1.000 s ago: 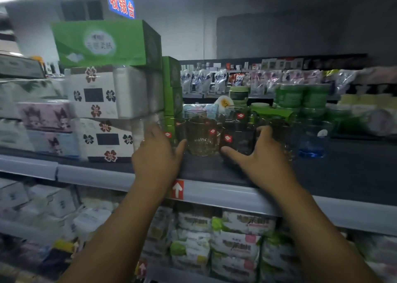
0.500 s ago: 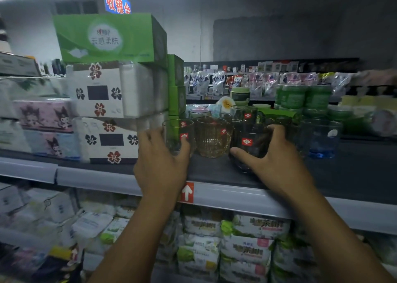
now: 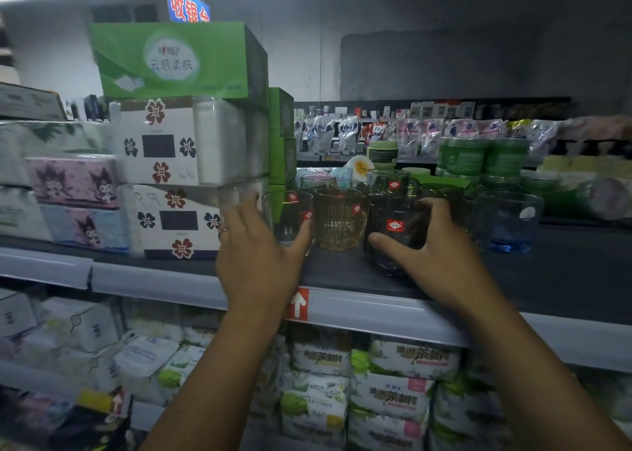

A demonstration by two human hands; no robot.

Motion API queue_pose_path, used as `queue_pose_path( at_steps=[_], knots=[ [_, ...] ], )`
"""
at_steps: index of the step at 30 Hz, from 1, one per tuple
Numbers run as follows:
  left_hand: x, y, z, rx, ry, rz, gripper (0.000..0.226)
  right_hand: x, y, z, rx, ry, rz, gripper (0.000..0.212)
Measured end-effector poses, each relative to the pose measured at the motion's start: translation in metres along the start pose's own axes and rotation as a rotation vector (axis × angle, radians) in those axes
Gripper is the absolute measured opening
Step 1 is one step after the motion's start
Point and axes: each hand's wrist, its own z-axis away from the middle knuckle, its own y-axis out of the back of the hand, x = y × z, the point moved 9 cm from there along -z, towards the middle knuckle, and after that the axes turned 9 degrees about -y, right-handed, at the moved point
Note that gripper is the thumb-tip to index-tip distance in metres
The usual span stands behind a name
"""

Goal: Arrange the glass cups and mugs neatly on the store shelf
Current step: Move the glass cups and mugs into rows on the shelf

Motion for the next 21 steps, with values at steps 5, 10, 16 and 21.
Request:
queue_pose_path(
  at_steps=[5,10,16,21],
  knots=[
    [0.015,-0.007,-0.007,-0.179,-0.023,-0.146,0.09,0.001,-0.001,-0.003,-0.049,0.01,-0.066,0.089],
    [0.009,-0.014,-0.012,-0.23,0.07,-0.073,0.105,0.002,-0.003,-0.004,-0.098,-0.004,-0.118,0.088],
    [0.0,-0.011,-0.009,-0.206,0.125,0.132,0.095,0.002,-0.008,-0.004,-0.162,-0.009,-0.094,0.084],
    [0.005,0.008,0.002,-0.048,0.039,0.429,0.083,0.005,-0.007,-0.008,-0.131,-0.022,-0.101,0.074]
  ],
)
